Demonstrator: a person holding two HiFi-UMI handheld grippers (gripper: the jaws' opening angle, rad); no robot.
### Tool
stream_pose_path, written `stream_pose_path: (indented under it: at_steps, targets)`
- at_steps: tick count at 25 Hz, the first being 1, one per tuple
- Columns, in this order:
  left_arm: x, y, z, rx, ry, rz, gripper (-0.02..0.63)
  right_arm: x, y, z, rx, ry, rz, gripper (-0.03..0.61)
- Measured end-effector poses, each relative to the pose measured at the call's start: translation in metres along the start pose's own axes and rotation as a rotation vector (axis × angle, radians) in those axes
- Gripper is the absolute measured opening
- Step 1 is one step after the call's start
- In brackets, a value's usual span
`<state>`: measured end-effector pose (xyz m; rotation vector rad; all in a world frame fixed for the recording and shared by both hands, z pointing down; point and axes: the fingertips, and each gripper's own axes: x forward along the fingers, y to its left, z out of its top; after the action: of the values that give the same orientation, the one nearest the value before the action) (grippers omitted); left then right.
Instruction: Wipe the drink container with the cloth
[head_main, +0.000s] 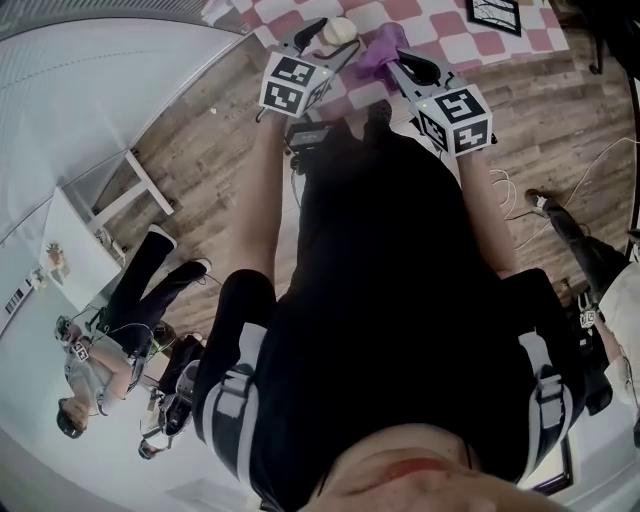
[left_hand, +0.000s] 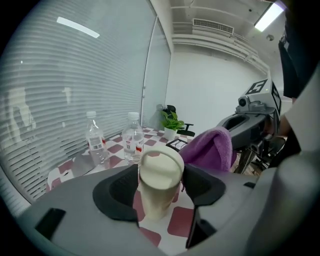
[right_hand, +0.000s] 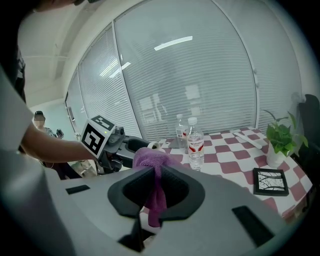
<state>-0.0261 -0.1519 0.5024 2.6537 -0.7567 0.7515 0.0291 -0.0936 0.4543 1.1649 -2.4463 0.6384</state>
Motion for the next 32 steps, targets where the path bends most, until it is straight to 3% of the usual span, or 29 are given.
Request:
stream_pose_path:
  at_steps: [5, 11, 18, 32]
  targets:
    - [0.002, 0.004, 0.004, -0.043, -0.002, 0.01, 0.291, 0.005, 0.0, 0.001, -0.012, 0.008, 0.009, 0.051]
    - [-0.003, 0.028, 0.006, -0.225, 0.007, 0.078, 0.29, 0.016, -0.001, 0.005, -0.04, 0.002, 0.007, 0.051]
    - [-0.001, 0.053, 0.009, -0.365, 0.022, 0.118, 0.287, 0.045, -0.003, 0.017, -0.094, -0.009, 0.011, 0.055]
    - [0.011, 0.075, 0.017, -0.453, 0.026, 0.113, 0.284, 0.109, -0.016, 0.008, -0.111, 0.051, 0.011, 0.063]
